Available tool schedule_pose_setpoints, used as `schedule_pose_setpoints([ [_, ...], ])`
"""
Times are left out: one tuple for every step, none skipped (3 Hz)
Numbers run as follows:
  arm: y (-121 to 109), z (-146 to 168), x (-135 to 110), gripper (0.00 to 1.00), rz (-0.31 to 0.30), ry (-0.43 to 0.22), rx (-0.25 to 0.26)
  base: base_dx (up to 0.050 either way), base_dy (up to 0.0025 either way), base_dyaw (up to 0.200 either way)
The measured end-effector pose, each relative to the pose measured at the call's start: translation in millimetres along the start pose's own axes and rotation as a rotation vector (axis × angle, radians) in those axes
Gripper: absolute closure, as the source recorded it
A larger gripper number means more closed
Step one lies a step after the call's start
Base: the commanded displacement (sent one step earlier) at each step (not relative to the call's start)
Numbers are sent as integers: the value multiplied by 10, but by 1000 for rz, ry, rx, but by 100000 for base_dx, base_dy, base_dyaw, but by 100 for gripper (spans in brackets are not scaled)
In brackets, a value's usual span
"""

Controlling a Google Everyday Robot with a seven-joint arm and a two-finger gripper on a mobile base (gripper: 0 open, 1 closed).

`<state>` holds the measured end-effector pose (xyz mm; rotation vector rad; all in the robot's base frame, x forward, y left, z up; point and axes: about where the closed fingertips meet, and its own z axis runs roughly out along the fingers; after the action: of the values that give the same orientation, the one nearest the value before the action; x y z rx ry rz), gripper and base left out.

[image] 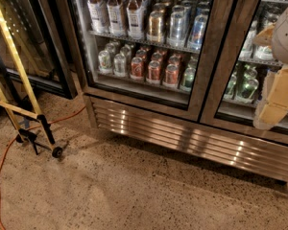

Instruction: Open left fridge door

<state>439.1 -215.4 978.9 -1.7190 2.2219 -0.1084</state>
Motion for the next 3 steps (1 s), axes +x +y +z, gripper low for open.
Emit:
schedule_pose_setpoints([
  [0, 0, 0, 0, 0, 0, 0, 0, 0, 0],
  [-27, 53, -60, 0, 18, -15, 8, 0, 0, 0],
  [-174, 122, -239, 0, 54, -87, 26, 0, 0, 0],
])
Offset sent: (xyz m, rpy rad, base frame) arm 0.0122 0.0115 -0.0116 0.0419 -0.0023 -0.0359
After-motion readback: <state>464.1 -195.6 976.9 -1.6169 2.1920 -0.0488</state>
